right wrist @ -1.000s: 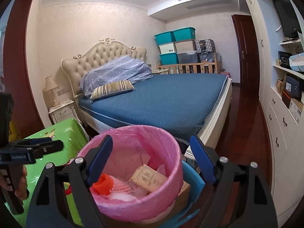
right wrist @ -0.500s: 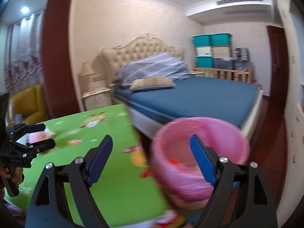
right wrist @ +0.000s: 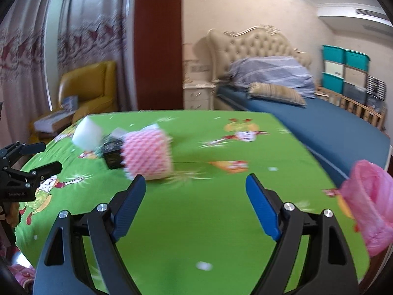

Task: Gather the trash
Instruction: 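Return both open tools to the table above the remaining trash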

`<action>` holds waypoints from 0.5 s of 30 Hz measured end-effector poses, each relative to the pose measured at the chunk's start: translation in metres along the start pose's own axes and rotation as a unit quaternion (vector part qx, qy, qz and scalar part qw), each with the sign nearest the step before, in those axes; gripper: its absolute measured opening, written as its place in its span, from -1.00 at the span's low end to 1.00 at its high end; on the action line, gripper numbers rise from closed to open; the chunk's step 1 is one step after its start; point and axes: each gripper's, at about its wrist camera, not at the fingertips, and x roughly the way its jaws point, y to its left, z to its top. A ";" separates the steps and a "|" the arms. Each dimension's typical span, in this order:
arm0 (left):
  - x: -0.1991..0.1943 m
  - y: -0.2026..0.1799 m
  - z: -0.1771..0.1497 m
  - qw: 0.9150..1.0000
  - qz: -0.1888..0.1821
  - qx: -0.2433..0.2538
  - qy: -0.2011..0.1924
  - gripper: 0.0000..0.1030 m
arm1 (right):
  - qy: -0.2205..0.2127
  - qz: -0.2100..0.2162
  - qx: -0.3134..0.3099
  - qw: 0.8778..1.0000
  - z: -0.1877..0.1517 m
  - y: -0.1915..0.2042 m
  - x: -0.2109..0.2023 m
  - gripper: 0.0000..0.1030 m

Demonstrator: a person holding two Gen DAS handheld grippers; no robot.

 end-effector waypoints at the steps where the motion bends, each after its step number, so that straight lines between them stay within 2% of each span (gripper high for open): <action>1: 0.000 0.012 -0.004 1.000 0.005 -0.013 0.005 0.73 | 0.006 0.003 -0.005 1.000 0.002 0.009 0.008 0.57; 5: 0.002 0.049 -0.023 0.998 0.016 -0.056 0.020 0.73 | 0.028 0.012 -0.019 0.999 0.010 0.035 0.029 0.57; 7: 0.006 0.063 -0.027 0.995 0.011 -0.086 0.039 0.73 | 0.038 0.026 -0.018 0.999 0.012 0.043 0.034 0.57; 9: 0.005 0.070 -0.028 0.993 0.006 -0.112 0.039 0.73 | 0.044 0.039 -0.026 0.998 0.016 0.059 0.041 0.57; 12: 0.008 0.073 -0.030 0.990 0.034 -0.124 0.052 0.73 | 0.046 0.053 -0.045 0.997 0.019 0.082 0.046 0.56; 15: 0.014 0.072 -0.031 0.988 0.068 -0.119 0.075 0.73 | 0.055 0.043 -0.045 0.997 0.022 0.093 0.054 0.56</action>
